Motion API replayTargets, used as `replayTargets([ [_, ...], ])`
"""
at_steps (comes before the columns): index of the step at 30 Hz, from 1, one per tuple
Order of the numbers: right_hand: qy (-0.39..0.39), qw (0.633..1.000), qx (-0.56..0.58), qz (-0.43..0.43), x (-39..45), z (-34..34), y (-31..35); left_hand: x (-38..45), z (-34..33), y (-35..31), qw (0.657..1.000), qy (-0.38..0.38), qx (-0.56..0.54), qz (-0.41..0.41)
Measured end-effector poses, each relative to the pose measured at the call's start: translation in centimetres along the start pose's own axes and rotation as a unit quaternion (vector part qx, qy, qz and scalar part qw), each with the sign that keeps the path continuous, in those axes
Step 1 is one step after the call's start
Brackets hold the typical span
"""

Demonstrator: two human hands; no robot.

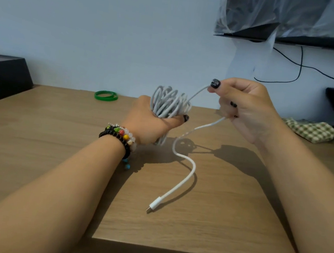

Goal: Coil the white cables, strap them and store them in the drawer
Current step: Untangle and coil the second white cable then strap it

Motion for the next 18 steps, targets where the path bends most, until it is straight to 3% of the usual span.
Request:
replayTargets([
  [3, -0.036, 0.999, -0.010, 0.001, 0.0, 0.3, -0.2, -0.8, -1.1, -0.5, 0.994, 0.107, -0.012, 0.002],
  [5, -0.057, 0.998, -0.035, -0.001, 0.1, 0.4, -0.5, -1.1, -1.6, -0.5, 0.990, 0.139, -0.035, 0.014],
  [12, -0.094, 0.990, -0.107, -0.010, 0.3, 0.0, -1.4, -1.3, -2.1, -1.2, 0.980, 0.167, -0.105, 0.013],
  [18, -0.068, 0.989, -0.131, -0.012, 0.4, -1.1, -1.9, -0.9, -2.1, -0.6, 0.989, 0.141, -0.054, -0.001],
])
Point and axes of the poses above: each hand's wrist, its own x-axis towards the middle knuckle, its own z-axis out of the back of the hand, y = z × x, the point moved 6 cm from there along x, towards the middle knuckle, and after that the axes turned 6 degrees about -z, right-handed, at the moved point
